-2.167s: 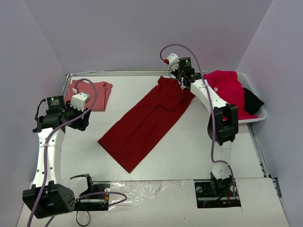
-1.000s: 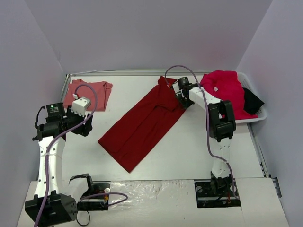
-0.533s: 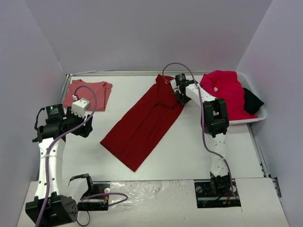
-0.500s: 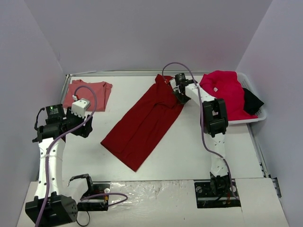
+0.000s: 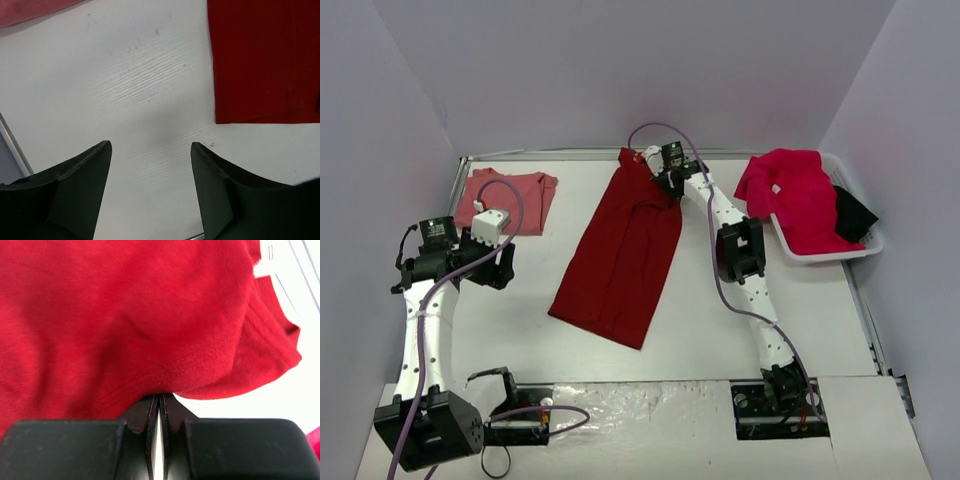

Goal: Fold and stack the t-shirts
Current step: Rotate the tshirt 90 degrees

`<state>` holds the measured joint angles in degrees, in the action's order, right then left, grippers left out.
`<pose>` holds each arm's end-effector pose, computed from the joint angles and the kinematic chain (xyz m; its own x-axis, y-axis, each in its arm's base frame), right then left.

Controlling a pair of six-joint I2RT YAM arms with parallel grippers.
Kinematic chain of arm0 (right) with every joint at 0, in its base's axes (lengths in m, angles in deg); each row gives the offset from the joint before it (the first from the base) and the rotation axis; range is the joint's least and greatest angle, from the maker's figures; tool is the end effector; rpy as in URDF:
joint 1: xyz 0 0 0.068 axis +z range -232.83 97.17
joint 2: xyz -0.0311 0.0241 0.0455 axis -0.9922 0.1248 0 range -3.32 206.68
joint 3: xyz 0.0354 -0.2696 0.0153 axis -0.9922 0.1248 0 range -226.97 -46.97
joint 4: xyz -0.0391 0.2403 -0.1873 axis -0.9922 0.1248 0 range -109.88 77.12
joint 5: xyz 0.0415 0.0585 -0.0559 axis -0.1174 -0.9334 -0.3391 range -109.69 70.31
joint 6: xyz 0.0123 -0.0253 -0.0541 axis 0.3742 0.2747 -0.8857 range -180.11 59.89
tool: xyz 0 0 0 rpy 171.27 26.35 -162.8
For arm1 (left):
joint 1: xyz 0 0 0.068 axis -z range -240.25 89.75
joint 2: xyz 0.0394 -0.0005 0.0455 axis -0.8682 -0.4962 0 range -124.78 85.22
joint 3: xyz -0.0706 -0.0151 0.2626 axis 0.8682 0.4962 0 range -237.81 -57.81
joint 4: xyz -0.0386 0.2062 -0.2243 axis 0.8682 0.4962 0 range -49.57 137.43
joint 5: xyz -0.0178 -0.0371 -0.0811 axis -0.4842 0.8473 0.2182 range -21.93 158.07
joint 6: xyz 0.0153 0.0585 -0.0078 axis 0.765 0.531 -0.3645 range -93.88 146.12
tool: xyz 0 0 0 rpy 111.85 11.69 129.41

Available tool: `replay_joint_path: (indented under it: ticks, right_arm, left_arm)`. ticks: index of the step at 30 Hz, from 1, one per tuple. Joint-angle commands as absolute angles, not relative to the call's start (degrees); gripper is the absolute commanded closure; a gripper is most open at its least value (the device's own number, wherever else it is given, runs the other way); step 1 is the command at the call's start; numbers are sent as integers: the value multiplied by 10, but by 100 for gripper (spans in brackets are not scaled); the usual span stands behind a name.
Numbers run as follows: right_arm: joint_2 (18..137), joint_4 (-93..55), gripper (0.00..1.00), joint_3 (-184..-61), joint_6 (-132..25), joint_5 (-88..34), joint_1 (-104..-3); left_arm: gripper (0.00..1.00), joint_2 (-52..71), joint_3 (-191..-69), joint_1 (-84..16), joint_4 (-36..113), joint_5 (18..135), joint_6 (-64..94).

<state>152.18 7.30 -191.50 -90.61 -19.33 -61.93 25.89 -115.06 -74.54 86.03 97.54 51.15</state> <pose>0.6104 0.2328 0.1519 -0.3186 -0.6650 -0.6755 -0.5963 0.6946 -0.4025 0.2550 0.0419 0.3054 -0.6043 0.2262 -0.7639 0.3993 0.9157 -0.0447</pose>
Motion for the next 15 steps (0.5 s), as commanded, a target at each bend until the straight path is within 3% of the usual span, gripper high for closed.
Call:
replay_joint_path:
  ticks: [1, 15]
  right_arm:
    - [1538, 25, 100, -1924, -946, -228, -594]
    - [1487, -74, 100, -1834, -973, 15, -606]
  left_arm:
    - [37, 249, -1164, -755, 854, 969, 511]
    - [36, 244, -1171, -760, 865, 1001, 507]
